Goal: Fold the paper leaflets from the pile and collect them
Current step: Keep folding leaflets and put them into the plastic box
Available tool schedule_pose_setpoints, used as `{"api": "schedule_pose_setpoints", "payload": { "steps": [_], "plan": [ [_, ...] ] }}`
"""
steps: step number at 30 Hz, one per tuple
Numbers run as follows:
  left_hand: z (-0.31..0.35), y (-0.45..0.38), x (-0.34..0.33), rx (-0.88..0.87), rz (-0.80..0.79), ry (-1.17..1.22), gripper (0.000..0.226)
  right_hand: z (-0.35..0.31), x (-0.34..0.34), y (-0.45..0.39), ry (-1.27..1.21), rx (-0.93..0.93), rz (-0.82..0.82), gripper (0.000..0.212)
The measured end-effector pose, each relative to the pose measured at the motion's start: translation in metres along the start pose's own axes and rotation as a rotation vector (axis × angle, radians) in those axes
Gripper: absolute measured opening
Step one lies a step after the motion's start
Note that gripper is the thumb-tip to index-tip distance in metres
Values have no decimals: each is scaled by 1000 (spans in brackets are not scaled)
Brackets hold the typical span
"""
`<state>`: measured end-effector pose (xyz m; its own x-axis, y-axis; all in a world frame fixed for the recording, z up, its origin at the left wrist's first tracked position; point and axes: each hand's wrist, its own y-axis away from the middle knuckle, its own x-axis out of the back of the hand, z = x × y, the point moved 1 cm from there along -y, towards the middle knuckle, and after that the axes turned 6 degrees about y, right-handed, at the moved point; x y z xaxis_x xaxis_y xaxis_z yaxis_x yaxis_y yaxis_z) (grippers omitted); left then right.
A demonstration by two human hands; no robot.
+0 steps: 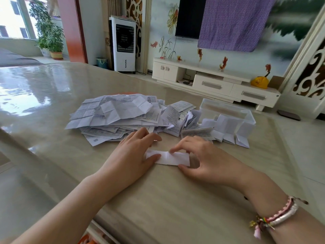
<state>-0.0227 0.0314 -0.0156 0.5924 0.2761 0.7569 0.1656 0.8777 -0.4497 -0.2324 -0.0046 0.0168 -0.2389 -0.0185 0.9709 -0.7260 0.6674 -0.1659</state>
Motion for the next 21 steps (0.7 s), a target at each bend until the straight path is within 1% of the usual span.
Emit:
{"api": "schedule_pose_setpoints", "payload": {
  "steps": [5, 9, 11, 13, 16, 19, 21],
  "plan": [
    [-1, 0, 0, 90, 6, 18, 37, -5, 4, 3, 137, 55, -25, 36],
    [-1, 1, 0, 84, 9, 16, 32, -7, 4, 2, 160, 72, -8, 36],
    [-2, 1, 0, 92, 2, 53, 30, -9, 1, 0, 66, 67, 32, 32],
    [-2, 0, -1, 95, -12, 115, 28, -11, -2, -2, -92, 56, 99, 25],
    [0, -1, -2, 84, -48, 175, 25, -16, -6, -5, -265, -31, 177, 19],
    [2, -2, 0, 60, -72, 198, 24, -16, -16, -14, -310, -108, 179, 27],
    [3, -3, 3, 105, -59, 232, 28, -14, -24, -19, -301, -150, 146, 37]
  ]
}}
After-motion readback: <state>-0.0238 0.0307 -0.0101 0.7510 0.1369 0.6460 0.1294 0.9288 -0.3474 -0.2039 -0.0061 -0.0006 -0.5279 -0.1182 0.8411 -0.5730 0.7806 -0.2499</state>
